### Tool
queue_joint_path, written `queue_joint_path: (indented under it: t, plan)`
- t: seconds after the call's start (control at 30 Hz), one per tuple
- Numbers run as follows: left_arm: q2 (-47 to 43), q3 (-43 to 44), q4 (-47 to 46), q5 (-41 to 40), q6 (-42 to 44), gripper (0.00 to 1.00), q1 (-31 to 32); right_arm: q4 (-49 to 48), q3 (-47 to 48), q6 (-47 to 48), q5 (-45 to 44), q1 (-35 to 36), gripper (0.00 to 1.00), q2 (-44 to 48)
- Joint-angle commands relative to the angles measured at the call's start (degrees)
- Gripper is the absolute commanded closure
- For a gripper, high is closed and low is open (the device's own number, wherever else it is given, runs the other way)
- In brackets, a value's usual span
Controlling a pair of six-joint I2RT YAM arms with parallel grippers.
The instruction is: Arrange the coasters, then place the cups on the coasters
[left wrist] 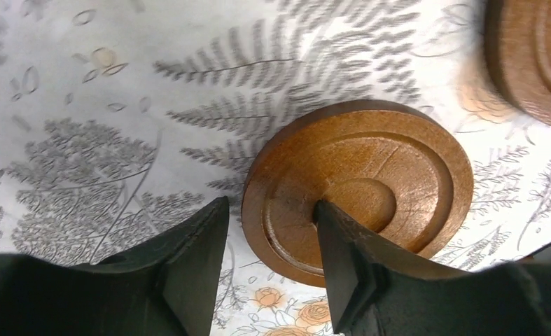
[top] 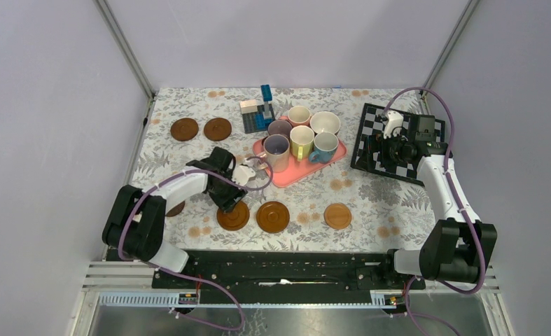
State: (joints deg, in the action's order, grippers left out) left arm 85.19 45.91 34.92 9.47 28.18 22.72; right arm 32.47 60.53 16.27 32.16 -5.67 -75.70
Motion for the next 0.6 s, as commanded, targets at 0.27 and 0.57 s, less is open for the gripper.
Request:
queue_joint_path:
  t: [0.27,0.57]
  plan:
    - [9.54,10.15,-3.45,-3.43,0.15,0.53,-16.61,-0.48,0.28,1.09,-0.39,-0.13,0.02,1.85]
    - [17.94,20.64,-3.80,-4.38,-1.25,0.54,-27.65,-0.47,0.11,1.47,-0.66,-0.13,0.02,1.84]
